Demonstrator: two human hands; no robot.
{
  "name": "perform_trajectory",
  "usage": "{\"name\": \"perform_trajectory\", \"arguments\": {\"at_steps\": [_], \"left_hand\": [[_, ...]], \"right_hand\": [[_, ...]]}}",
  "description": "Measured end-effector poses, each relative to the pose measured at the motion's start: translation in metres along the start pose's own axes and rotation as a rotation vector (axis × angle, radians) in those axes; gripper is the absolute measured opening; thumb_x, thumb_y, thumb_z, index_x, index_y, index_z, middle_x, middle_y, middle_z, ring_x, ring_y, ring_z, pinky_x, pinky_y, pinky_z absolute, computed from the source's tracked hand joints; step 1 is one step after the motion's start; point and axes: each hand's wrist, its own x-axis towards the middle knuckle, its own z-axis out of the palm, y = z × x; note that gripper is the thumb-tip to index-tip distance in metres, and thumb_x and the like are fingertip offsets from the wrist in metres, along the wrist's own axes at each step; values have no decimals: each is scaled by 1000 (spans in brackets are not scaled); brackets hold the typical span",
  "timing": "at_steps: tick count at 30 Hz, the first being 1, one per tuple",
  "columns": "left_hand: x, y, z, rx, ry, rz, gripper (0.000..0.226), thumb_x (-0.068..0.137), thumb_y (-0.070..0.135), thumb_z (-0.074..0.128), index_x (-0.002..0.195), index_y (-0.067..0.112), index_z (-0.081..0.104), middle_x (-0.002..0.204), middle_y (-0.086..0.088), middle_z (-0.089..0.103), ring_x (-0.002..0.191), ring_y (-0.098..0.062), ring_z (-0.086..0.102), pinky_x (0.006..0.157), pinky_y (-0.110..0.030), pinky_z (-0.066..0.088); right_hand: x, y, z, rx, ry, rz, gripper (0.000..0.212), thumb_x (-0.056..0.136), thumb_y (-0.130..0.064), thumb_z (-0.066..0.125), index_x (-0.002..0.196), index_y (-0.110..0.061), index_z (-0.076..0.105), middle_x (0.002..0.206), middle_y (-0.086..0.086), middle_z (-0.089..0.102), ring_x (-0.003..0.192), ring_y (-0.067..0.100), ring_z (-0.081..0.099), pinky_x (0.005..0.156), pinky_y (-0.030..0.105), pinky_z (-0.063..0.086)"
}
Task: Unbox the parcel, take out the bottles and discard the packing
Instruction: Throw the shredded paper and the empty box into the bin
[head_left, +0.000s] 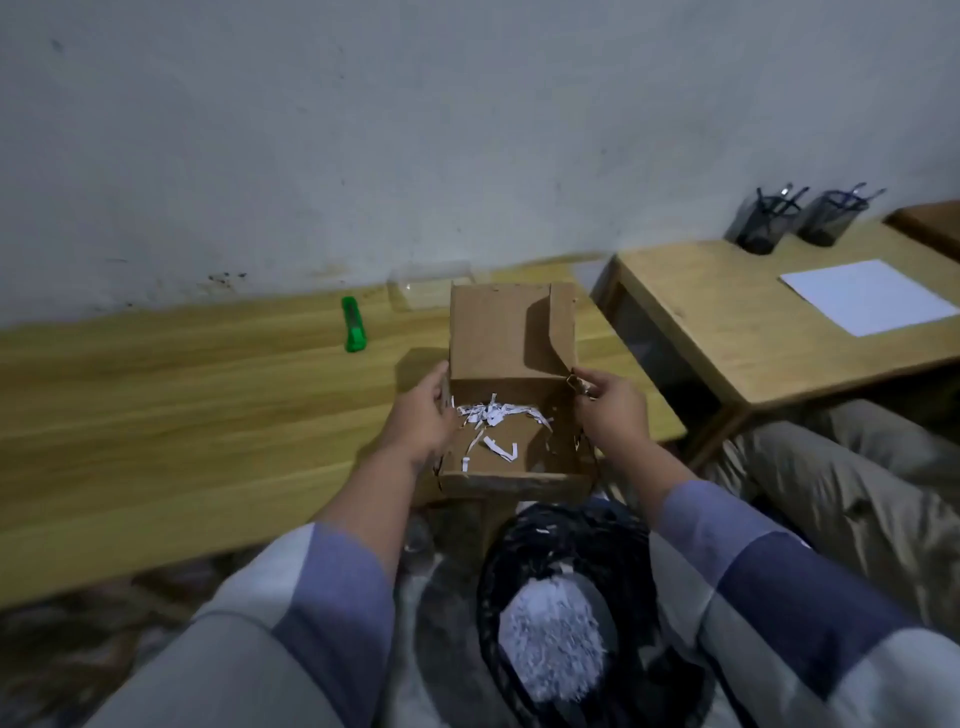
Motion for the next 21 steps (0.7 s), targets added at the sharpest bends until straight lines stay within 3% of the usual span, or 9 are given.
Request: {"name": "perform_trajectory", "arguments": {"at_steps": [3, 7, 10, 13, 16, 19, 21], "left_hand": [[-37, 22, 66, 9, -91, 16, 59, 91, 9, 53, 146, 25, 35, 134, -7, 58, 116, -21, 59, 85, -15, 37], [-77, 29, 141, 44, -216, -11, 58, 92, 13, 52, 145, 29, 36, 137, -4, 57, 121, -21, 57, 98, -25, 42], [-96, 13, 186, 92, -291, -8, 55, 94, 18, 51, 145, 31, 37, 134, -3, 59, 119, -20, 58, 94, -25, 44], [-108, -21, 222, 130, -383, -70, 53, 95, 20, 51, 145, 30, 36, 128, -4, 63, 94, -12, 62, 84, -25, 45], [-110, -69, 256, 135, -431, -140, 49, 96, 28, 50, 144, 31, 39, 127, 0, 63, 106, -14, 61, 88, -24, 45], [-101, -122, 288, 161, -475, -197, 45, 97, 29, 49, 142, 29, 43, 117, 5, 66, 104, -12, 61, 89, -22, 44], [-86, -165, 315, 173, -484, -225, 43, 95, 35, 48, 138, 31, 46, 120, -2, 67, 109, -16, 63, 99, -31, 47]], "right_hand": [[-18, 63, -56, -47, 43, 67, 42, 89, -5, 51, 125, -24, 62, 113, 9, 69, 95, 26, 65, 70, 26, 49], [-42, 140, -102, -70, 70, 179, 44, 87, -4, 49, 123, -25, 63, 110, 11, 71, 95, 27, 66, 78, 29, 52], [-56, 190, -108, -57, 68, 273, 43, 88, -3, 49, 124, -23, 62, 115, 11, 69, 101, 27, 65, 86, 33, 54], [-67, 242, -92, -53, 50, 377, 44, 86, -4, 50, 121, -25, 64, 115, 10, 70, 104, 26, 65, 92, 37, 54], [-72, 292, -59, -64, 15, 471, 44, 87, -2, 47, 121, -25, 64, 117, 9, 69, 104, 28, 64, 89, 35, 53], [-64, 343, -16, -63, -40, 530, 43, 90, -4, 45, 122, -24, 65, 118, 9, 69, 104, 29, 64, 84, 29, 49], [-51, 379, 17, -41, -81, 568, 42, 89, -4, 47, 122, -23, 64, 119, 9, 68, 108, 28, 63, 89, 28, 49]]}}
